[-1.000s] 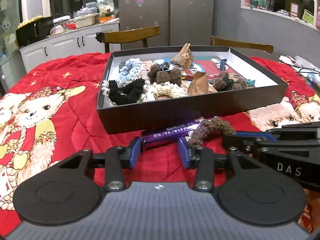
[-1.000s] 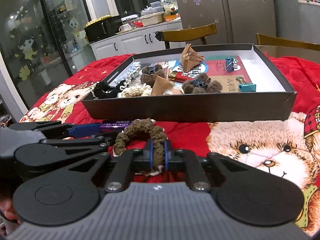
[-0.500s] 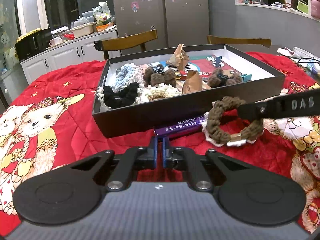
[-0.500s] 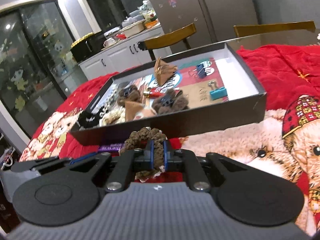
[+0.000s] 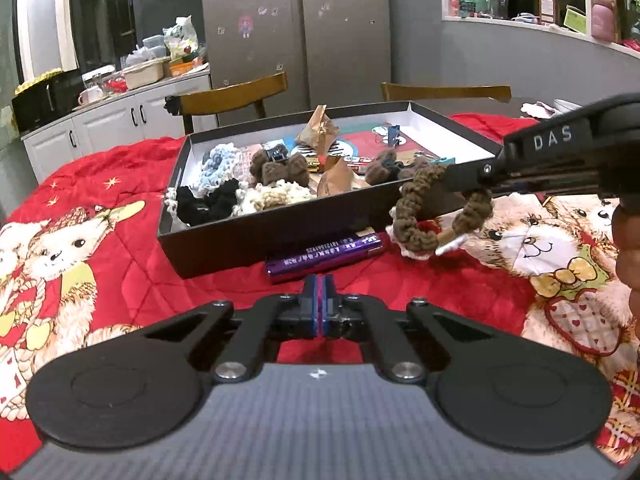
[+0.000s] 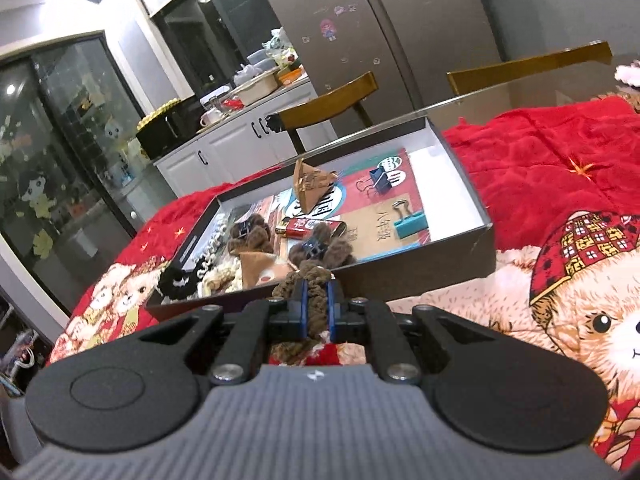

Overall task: Organize objects
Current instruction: 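Lift the brown scrunchie with the right gripper while the left closes on the purple stick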

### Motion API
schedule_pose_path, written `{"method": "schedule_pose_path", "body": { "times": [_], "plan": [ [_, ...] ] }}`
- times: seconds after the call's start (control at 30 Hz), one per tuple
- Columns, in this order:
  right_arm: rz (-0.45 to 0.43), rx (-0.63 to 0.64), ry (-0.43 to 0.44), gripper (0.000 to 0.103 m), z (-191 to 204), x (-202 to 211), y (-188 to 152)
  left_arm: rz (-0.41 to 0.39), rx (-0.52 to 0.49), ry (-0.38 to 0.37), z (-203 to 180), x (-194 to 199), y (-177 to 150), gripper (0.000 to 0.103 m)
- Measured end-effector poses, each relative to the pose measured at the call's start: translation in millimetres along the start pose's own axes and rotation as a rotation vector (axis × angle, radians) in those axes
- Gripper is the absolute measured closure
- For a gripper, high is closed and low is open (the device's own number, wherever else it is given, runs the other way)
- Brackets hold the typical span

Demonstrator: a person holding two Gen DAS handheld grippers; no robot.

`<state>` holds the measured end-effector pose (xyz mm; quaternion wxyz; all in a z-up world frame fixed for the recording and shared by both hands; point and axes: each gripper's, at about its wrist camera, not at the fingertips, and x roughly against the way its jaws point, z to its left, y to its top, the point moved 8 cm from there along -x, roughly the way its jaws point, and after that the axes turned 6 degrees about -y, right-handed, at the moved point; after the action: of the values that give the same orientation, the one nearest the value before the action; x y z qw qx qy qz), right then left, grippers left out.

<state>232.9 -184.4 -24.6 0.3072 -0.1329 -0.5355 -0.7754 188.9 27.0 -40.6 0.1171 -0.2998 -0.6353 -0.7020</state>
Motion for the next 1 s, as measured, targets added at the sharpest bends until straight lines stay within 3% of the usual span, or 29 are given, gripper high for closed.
{"method": "schedule_pose_path", "body": {
  "times": [0.1, 0.17, 0.2, 0.23, 0.37, 0.53, 0.77, 1.0],
  "plan": [
    [-0.005, -0.027, -0.001, 0.092, -5.7, 2.6, 5.0, 0.001, 0.020, 0.035, -1.0, 0.2, 0.0, 0.095],
    [-0.023, -0.032, -0.005, 0.092, -7.7, 5.8, 9.0, 0.005, 0.014, 0.049, -3.8, -1.6, -0.4, 0.071],
    [-0.031, -0.035, -0.006, 0.092, -8.5, 7.4, 11.2, 0.010, 0.019, 0.063, -5.0, -3.2, -0.5, 0.045],
    [-0.038, -0.039, -0.005, 0.092, -9.7, 9.0, 12.8, 0.005, 0.032, 0.066, -5.7, -4.2, -0.2, 0.032],
    [-0.054, -0.066, 0.001, 0.092, -15.2, 13.1, 19.0, -0.010, 0.096, 0.090, -7.4, -12.4, 7.7, 0.030],
    [-0.056, -0.094, 0.000, 0.092, -22.1, 12.2, 23.5, 0.063, 0.196, 0.089, -5.5, -34.6, 11.3, 0.028],
    [-0.037, -0.113, 0.004, 0.091, -26.9, 7.0, 22.7, 0.065, 0.239, 0.110, -10.9, -42.1, 15.3, 0.026],
    [-0.029, -0.101, -0.007, 0.091, -27.8, 2.0, 18.4, 0.054, 0.234, 0.205, -9.7, -46.9, 12.6, 0.022]
  ]
}}
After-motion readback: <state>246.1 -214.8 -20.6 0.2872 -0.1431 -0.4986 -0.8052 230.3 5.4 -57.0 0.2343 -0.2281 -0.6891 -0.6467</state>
